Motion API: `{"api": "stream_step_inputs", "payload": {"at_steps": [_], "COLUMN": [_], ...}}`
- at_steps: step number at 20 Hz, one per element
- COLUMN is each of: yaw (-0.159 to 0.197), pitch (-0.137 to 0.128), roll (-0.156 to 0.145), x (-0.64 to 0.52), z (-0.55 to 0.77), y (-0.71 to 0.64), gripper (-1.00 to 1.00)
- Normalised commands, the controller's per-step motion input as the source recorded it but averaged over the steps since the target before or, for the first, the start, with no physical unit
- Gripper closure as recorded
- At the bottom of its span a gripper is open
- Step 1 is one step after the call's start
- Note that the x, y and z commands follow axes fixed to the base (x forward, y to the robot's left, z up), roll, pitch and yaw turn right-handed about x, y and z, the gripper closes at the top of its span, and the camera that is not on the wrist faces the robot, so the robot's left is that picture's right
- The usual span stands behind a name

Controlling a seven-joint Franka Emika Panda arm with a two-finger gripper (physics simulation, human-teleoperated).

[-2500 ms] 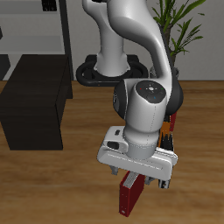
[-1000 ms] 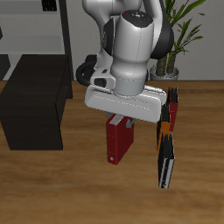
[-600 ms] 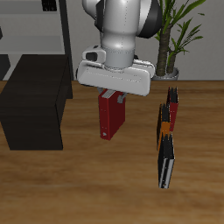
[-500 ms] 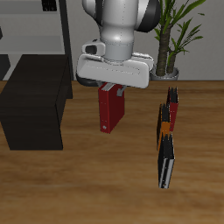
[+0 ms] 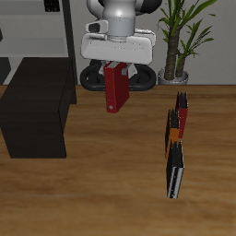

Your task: Place the right red book flat on top of the shelf

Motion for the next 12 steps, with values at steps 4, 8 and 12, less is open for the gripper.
{"api": "stream_step_inputs", "payload": {"at_steps": [4,8,12], "yaw": [0.04,0.016,0.016], "pitch": [-0.016,-0.01,0.004], "roll": [0.022,-0.015,-0.015], "x": [-0.53,-0.41,-0.4], "z": [0.07,0.13,0.1], "y": [0.01,-0.1,-0.16], "gripper": [1.0,1.0,1.0]}}
